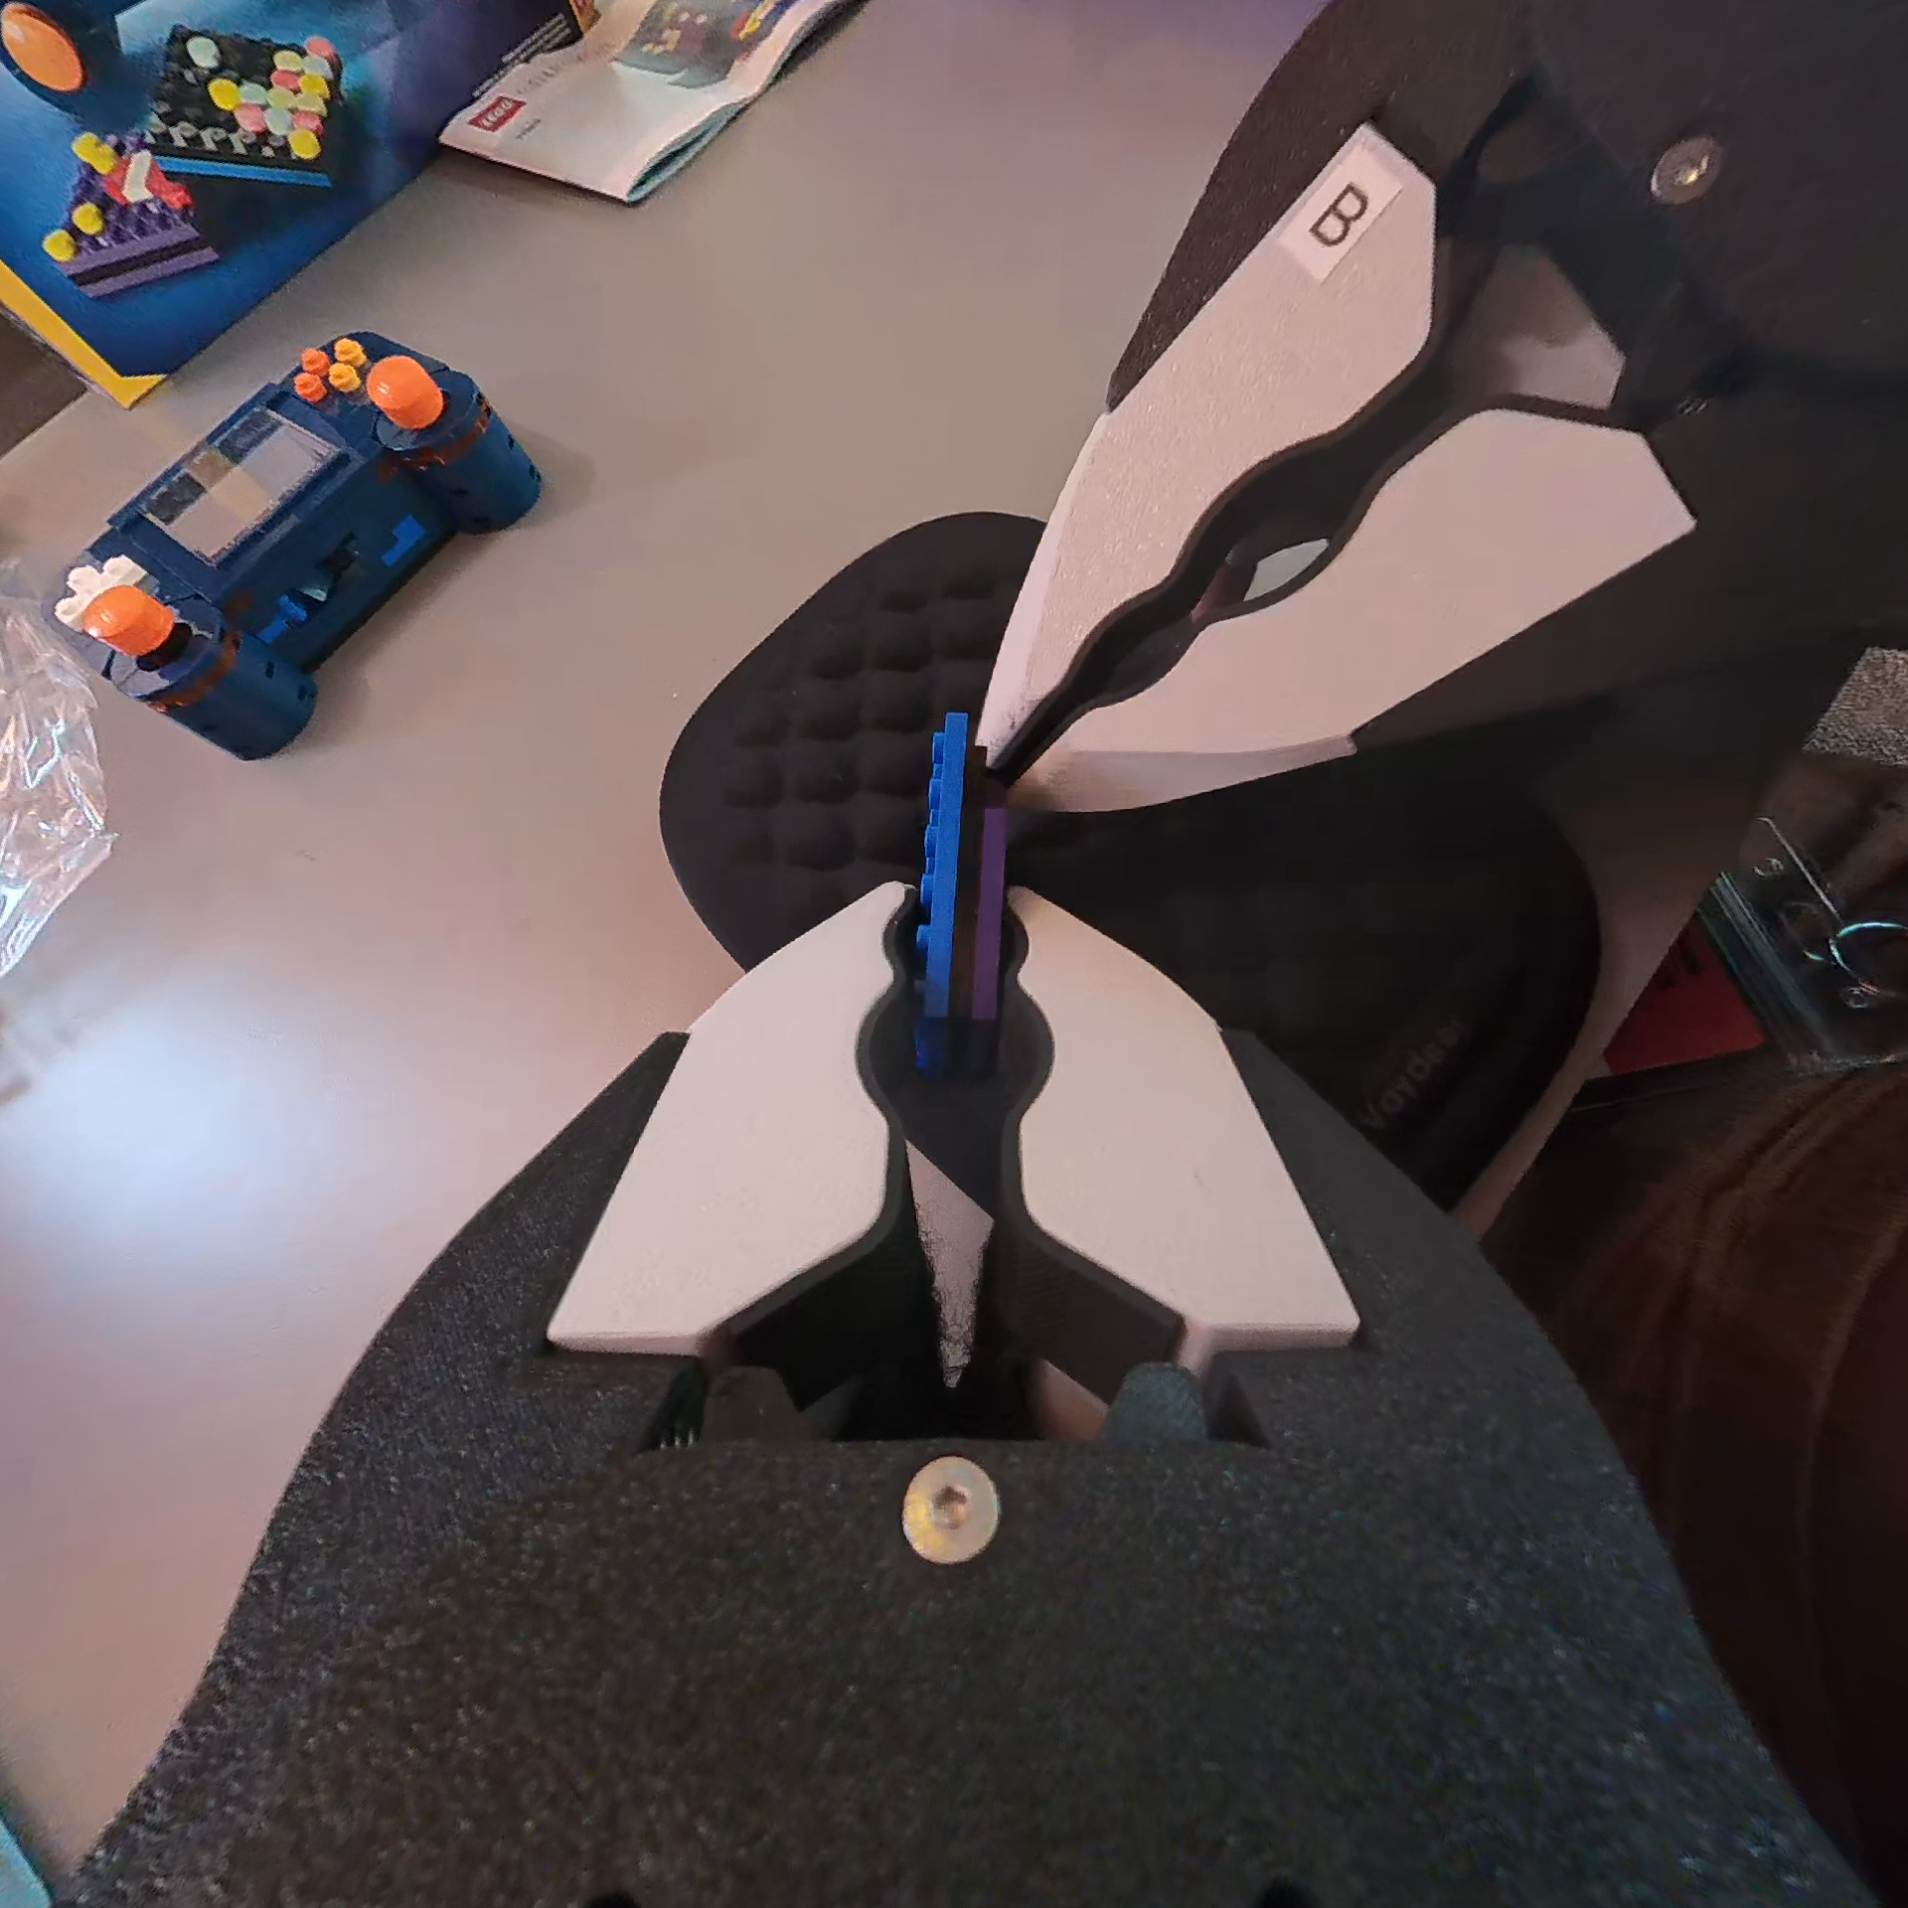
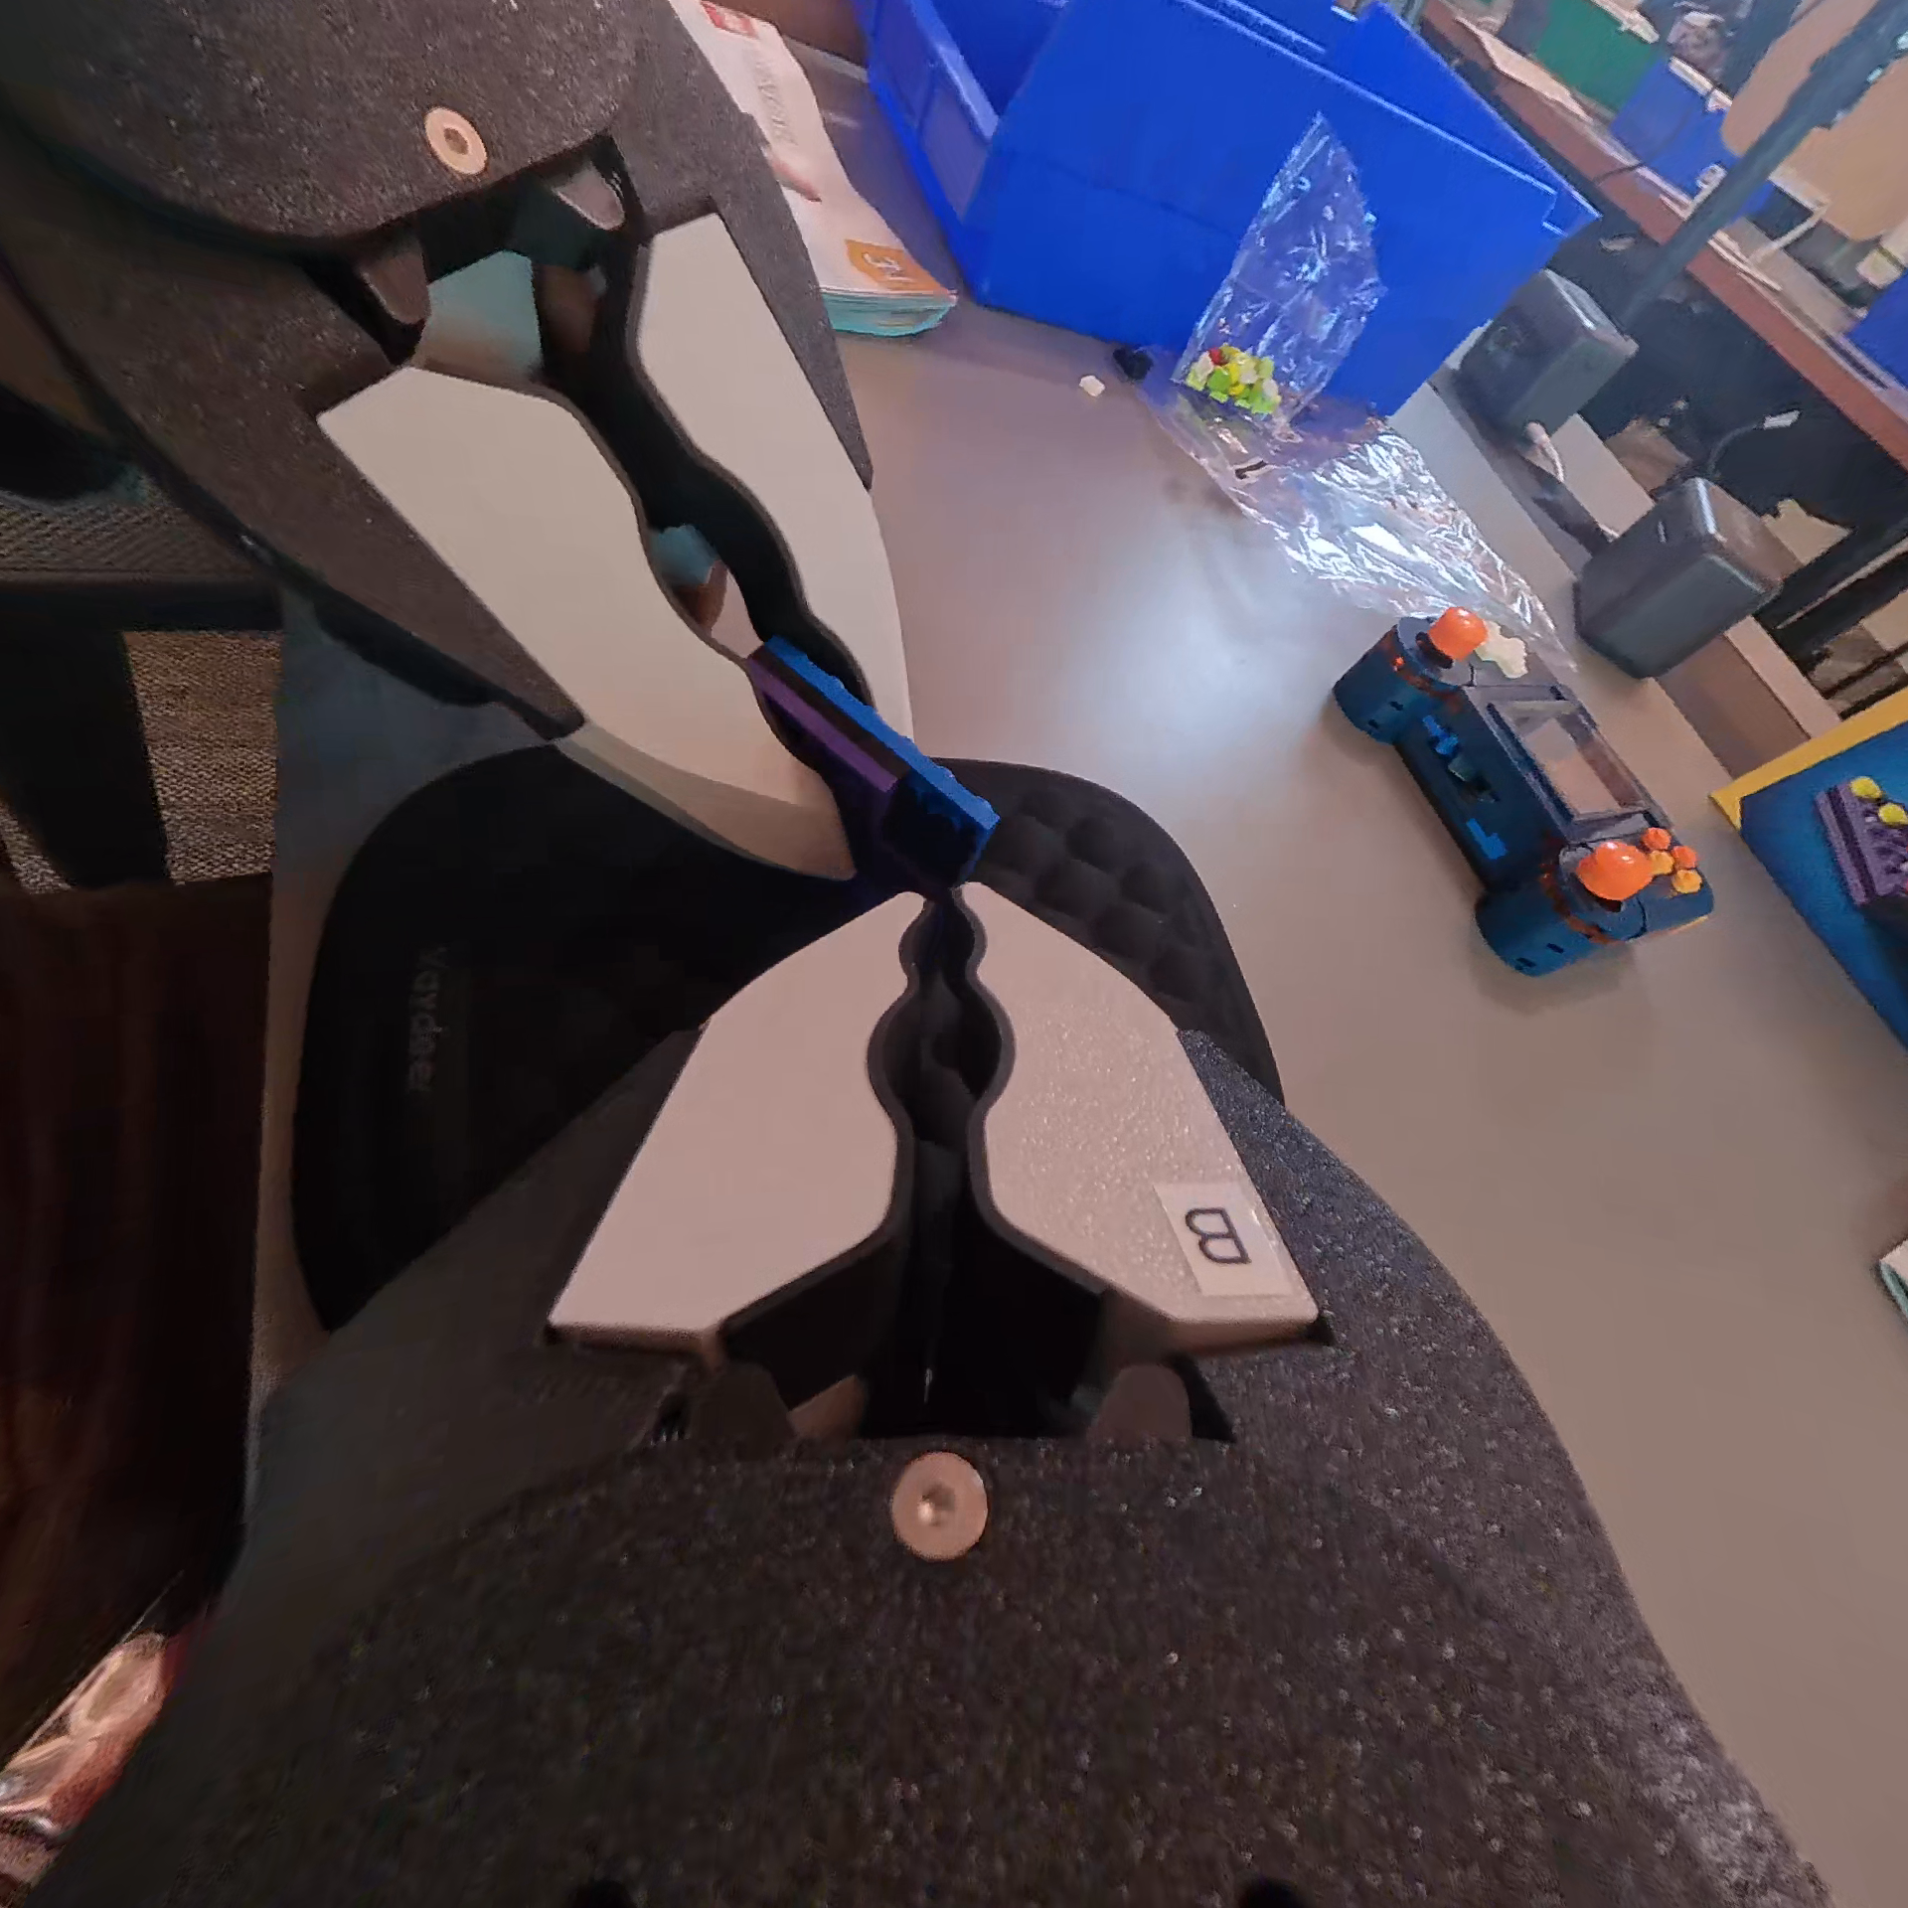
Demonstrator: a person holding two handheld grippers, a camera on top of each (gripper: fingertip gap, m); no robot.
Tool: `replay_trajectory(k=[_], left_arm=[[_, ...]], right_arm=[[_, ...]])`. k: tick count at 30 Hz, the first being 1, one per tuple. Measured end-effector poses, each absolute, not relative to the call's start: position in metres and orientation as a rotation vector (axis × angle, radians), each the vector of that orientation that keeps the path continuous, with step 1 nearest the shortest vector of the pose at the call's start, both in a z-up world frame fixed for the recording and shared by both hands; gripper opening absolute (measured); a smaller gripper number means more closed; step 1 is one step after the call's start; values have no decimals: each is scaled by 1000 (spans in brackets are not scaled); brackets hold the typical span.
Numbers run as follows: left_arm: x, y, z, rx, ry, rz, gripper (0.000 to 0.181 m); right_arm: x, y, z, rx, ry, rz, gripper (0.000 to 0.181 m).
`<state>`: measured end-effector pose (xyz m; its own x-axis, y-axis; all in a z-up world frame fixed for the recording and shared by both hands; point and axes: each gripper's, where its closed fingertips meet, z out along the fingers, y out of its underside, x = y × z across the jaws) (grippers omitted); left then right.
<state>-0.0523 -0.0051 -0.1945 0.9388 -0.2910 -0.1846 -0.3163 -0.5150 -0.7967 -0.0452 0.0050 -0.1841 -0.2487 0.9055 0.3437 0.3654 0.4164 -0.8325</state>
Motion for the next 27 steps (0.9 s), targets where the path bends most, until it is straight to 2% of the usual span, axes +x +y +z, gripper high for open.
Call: replay_trajectory(k=[9, 10, 12, 16, 17, 21, 27], left_arm=[[-54, -2, -194, -2140, 403, 31, 11], [-53, 2, -194, -2133, 384, 21, 11], [-52, 5, -194, -2158, 421, 37, 11], [-56, -1, -191, -2122, 304, -64, 12], [-55, 0, -191, -2118, 307, -66, 11], [-55, 0, -189, -2156, 298, -68, 11], [-54, 0, -186, -2170, 358, -5, 12]], right_arm=[[-40, -2, -189, -988, -1931, 892, 0], [-29, -42, -198, -861, -2145, 1041, 1], [-34, -79, -201, -669, -2212, 974, 1], [-30, 1, -187, -1084, -1971, 1079, 0], [-25, 7, -180, -1080, -1916, 1101, 1], [-17, 22, -179, -1120, -1835, 1028, 23], [-26, 5, -160, -1132, -1741, 1216, 24]])
